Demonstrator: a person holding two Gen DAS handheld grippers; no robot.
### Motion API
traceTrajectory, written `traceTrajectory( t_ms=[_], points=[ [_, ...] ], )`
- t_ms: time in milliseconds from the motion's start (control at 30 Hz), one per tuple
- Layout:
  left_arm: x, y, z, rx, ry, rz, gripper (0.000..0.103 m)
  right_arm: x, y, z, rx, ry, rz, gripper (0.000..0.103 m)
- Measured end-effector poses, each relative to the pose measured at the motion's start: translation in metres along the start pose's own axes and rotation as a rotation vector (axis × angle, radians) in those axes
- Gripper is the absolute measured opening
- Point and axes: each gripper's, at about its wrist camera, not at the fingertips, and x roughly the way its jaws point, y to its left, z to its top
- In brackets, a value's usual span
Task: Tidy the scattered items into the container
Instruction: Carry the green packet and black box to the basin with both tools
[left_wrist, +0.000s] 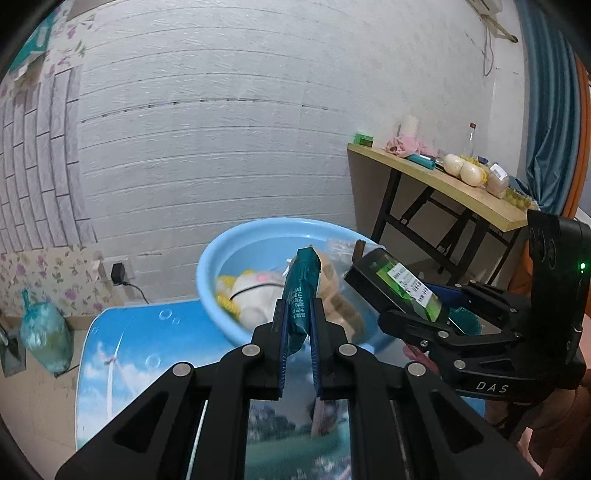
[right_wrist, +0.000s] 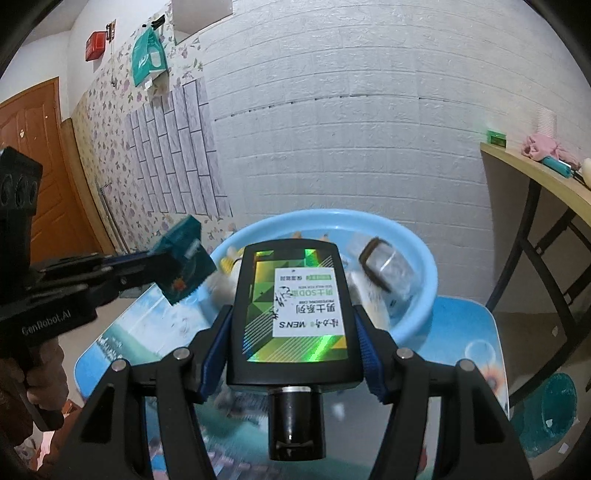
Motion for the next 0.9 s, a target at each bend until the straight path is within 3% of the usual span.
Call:
traceTrajectory(
  t_ms=[400,633,800,900],
  points=[
    [0.063,-0.001,0.030,0.034,0.041,-0.023,0.010,0.050,-0.029,0.034,0.013,0.001,-0.008,0.061],
    [0.080,0.006,0.032,0.009,0.052,-0.018,0.014,0.071,-0.029,0.045,-0.020,0.012,0.003,0.063],
    [0.075,0.010,0.032,-0.003,0.038,0.009,0.048,0.063,-0.038,0.047,0.032,-0.009,0.007,0.066],
    [0.068,0.008,0.030,0.010,0.029,0.016,0.062,0.054,-0.040,0.051,0.046,-0.030,-0.009,0.067]
  ],
)
